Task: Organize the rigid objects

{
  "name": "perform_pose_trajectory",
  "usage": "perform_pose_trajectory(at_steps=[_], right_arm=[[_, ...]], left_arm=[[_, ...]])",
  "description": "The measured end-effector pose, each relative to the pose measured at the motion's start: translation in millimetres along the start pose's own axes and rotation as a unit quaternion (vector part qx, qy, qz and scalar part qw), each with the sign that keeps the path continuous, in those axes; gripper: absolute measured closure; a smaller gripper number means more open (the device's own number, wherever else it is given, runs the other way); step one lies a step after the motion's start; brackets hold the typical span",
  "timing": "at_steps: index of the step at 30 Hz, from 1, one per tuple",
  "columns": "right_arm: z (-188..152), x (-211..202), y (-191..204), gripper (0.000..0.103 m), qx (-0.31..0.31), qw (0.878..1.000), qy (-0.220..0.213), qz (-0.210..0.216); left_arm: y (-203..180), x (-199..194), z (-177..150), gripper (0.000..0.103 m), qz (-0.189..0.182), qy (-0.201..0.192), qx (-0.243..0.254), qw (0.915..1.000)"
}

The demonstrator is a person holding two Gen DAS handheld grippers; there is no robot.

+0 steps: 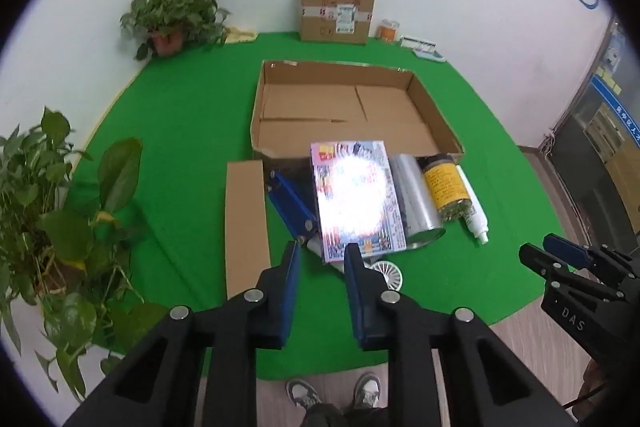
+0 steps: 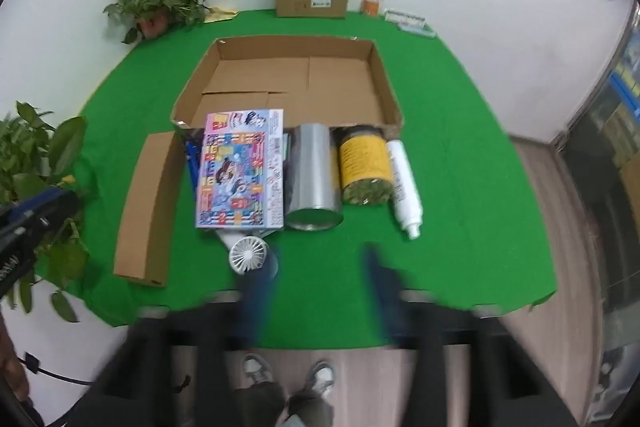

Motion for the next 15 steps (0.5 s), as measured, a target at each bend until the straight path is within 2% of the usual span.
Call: perform_pose_trajectory(at_steps=[1, 2, 3, 4, 6, 9, 15], right_arm=[[1, -2, 0, 0.07, 0.006, 1.0, -0.006, -0.002], [3, -5, -1, 0.057, 0.013, 1.0, -0.011, -0.005], [4, -7, -2, 0.042, 0.019, 1.0, -0.012, -0.01], [4, -8, -3, 0.002, 0.022, 1.0, -0.011, -0.014], [6, -12, -3, 0.002, 0.014, 0.999, -0.022, -0.027], [11, -8, -1, 0.001, 0.007, 1.0, -0.011, -0.016], [26, 15, -13, 0.001, 0.005, 1.0, 0.003, 0.006]], left_arm=[[1, -1, 3, 0.063, 0.01, -0.008, 0.0, 0.9999], [2, -1, 6, 0.046, 0.014, -0.011, -0.001, 0.9998], [3, -1, 8, 0.01, 0.012, -0.012, -0.007, 0.9998], [4, -2, 10, 0.003, 0.008, -0.017, -0.016, 0.9997], [3, 0, 16, 0.003, 0.005, -0.015, -0.022, 0.9996], [4, 4, 13, 0.003, 0.014, -0.008, -0.018, 0.9997], [-1, 11, 24, 0.003, 0.058, -0.004, -0.021, 0.9981]])
Point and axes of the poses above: each gripper's, at about its wrist camera, not at the fingertips, and x roughly the way its jaws point, y to its left, z to its top, the point moved 3 cm from there along x, roughly the way its jaws point, and after that the axes turned 14 degrees about z, right-handed, at the moved point
